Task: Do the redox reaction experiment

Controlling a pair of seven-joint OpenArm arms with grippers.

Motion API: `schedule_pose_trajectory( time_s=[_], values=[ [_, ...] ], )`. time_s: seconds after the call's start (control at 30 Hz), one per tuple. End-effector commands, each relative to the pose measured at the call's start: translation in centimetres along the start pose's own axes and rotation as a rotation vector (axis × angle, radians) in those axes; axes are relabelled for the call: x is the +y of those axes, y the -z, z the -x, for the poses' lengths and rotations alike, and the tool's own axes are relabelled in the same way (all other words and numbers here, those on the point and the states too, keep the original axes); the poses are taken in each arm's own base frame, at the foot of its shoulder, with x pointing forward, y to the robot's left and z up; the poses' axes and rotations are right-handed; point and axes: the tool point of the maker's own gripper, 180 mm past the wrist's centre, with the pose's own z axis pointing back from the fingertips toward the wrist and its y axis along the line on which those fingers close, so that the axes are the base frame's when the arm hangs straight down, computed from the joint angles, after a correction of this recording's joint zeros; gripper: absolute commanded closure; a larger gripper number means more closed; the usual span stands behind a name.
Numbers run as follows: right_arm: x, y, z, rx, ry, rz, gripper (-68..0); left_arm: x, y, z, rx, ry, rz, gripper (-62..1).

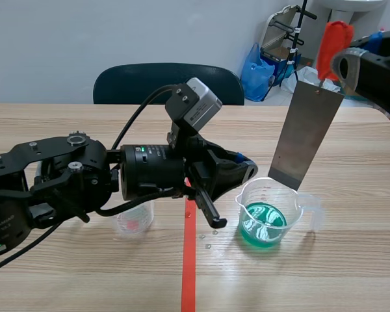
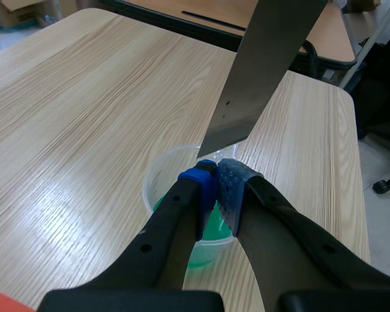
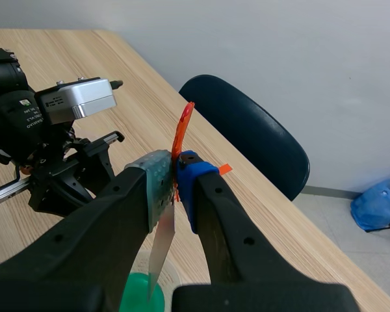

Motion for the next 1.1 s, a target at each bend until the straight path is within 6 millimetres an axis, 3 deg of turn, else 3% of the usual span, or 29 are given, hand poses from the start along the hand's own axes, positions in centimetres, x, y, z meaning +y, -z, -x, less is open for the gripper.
schedule_pose_trajectory(
  time_s=[0.0,0.43,0.63,0.77,0.9,1.07],
  values=[
    [-0.2,0.0,-0.9,-0.026,-0.019,-0.001,-2.0,-0.2,0.2,-1.2,-0.037,0.003,0.009,-2.1],
    [-0.2,0.0,-0.9,-0.026,-0.019,-0.001,-2.0,-0.1,0.2,-1.2,-0.036,0.004,0.008,-2.1],
    [-0.3,0.1,-1.0,-0.028,-0.021,0.000,-2.0,1.6,-1.9,-0.5,-0.027,0.018,-0.041,-2.1],
    [-0.3,0.1,-1.0,-0.028,-0.021,0.000,-2.0,4.9,-6.4,0.4,-0.038,0.021,-0.154,-2.3],
    [-0.3,0.1,-1.0,-0.028,-0.021,0.000,-2.0,7.7,-13.3,2.3,-0.012,0.018,-0.298,-2.3],
    [-0.3,0.1,-1.0,-0.028,-0.021,0.000,-2.0,8.3,-22.3,4.5,0.025,0.004,-0.431,-2.3]
  ],
)
